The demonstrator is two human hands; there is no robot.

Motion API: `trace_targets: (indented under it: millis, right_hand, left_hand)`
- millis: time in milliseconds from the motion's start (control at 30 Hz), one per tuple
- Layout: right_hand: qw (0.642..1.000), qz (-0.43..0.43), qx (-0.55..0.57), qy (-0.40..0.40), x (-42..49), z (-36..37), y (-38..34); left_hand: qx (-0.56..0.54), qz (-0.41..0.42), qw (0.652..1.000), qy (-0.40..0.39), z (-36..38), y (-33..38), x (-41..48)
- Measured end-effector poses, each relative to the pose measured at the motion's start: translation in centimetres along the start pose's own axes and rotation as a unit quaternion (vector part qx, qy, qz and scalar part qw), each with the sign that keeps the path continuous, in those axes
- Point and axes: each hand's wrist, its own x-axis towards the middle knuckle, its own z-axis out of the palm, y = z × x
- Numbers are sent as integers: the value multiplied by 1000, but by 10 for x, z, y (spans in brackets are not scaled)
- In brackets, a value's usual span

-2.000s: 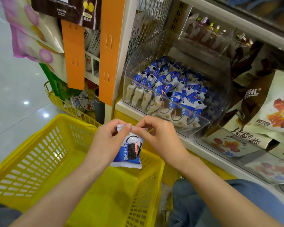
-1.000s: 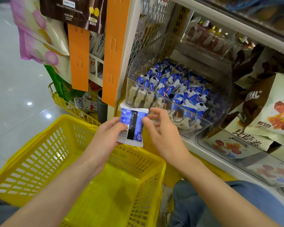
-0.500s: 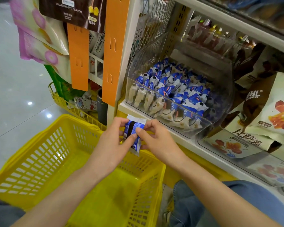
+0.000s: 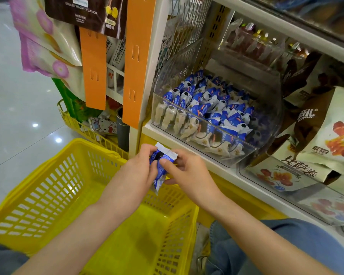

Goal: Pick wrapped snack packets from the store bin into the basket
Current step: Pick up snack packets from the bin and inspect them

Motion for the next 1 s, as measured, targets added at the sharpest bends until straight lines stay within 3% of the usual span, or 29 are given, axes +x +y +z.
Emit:
trace_targets:
  millis: [233, 433, 733, 867, 1000]
  right_hand:
    - [988, -69, -137, 10, 0, 4, 2]
    - [991, -72, -107, 37, 1, 2, 3]
    - [993, -60, -83, 56, 5, 0, 9]
    - [999, -45, 7, 26, 5, -1, 3]
    - [988, -2, 139, -66, 8, -8, -6]
  left_hand:
    - [20, -15, 1000, 3, -2, -3, 0]
    - [-52, -14, 999, 10, -1, -2, 1]
    - [-24, -4, 999, -26, 3, -6, -1]
    - [-104, -28, 994, -2, -1, -3, 4]
    - [-276, -82, 957, -38, -5, 1, 9]
